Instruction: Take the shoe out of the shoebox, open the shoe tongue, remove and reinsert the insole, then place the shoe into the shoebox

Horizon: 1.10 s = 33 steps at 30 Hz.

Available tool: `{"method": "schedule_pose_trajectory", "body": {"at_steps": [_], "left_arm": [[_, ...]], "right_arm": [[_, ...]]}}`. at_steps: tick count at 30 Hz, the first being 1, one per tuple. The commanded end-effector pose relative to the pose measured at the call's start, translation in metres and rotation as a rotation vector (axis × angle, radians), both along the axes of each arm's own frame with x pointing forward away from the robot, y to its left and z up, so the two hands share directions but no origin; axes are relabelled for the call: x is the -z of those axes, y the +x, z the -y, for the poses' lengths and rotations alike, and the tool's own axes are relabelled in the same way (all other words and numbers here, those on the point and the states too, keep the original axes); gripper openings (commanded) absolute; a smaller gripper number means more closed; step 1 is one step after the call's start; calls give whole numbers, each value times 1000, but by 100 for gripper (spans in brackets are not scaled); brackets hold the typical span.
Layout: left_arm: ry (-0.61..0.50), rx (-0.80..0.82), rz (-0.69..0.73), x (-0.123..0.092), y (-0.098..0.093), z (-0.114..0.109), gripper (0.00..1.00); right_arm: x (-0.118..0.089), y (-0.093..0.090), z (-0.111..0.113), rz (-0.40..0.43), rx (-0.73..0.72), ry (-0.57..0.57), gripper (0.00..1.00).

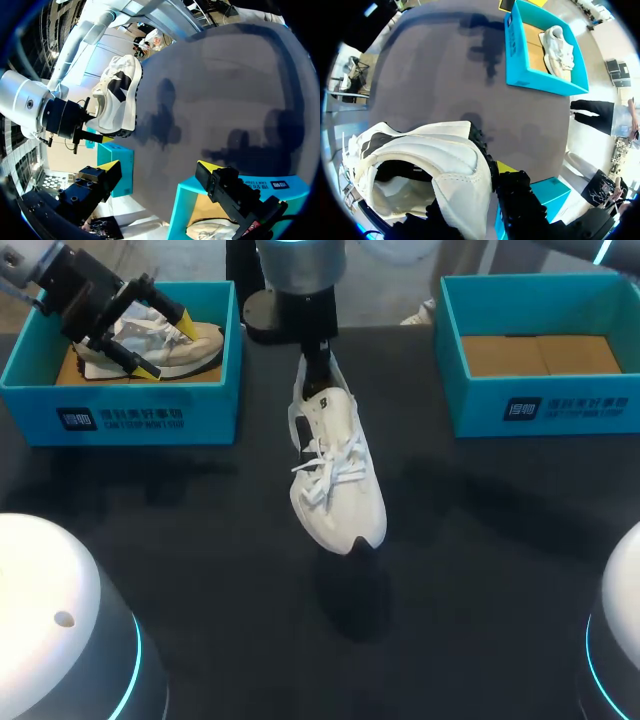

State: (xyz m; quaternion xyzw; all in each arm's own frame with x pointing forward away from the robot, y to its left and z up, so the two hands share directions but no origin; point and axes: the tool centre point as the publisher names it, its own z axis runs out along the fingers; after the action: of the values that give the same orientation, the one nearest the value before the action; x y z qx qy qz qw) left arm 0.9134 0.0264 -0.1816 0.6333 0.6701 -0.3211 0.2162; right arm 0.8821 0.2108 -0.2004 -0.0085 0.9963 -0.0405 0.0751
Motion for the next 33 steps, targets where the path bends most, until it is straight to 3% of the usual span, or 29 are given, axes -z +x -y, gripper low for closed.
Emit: {"method": "schedule_pose_trajectory", "body": {"at_steps": [1, 17, 33], "left_arm": [[3, 0, 1, 0, 0, 0, 100], [3, 0, 1, 0, 0, 0, 100], [3, 0, 1, 0, 0, 0, 100]], "right_arm": [[-1, 0, 1, -2, -1, 2, 0], [-18, 5, 35, 17, -39, 33, 0], [-49, 31, 106, 30, -21, -28, 0]]}}
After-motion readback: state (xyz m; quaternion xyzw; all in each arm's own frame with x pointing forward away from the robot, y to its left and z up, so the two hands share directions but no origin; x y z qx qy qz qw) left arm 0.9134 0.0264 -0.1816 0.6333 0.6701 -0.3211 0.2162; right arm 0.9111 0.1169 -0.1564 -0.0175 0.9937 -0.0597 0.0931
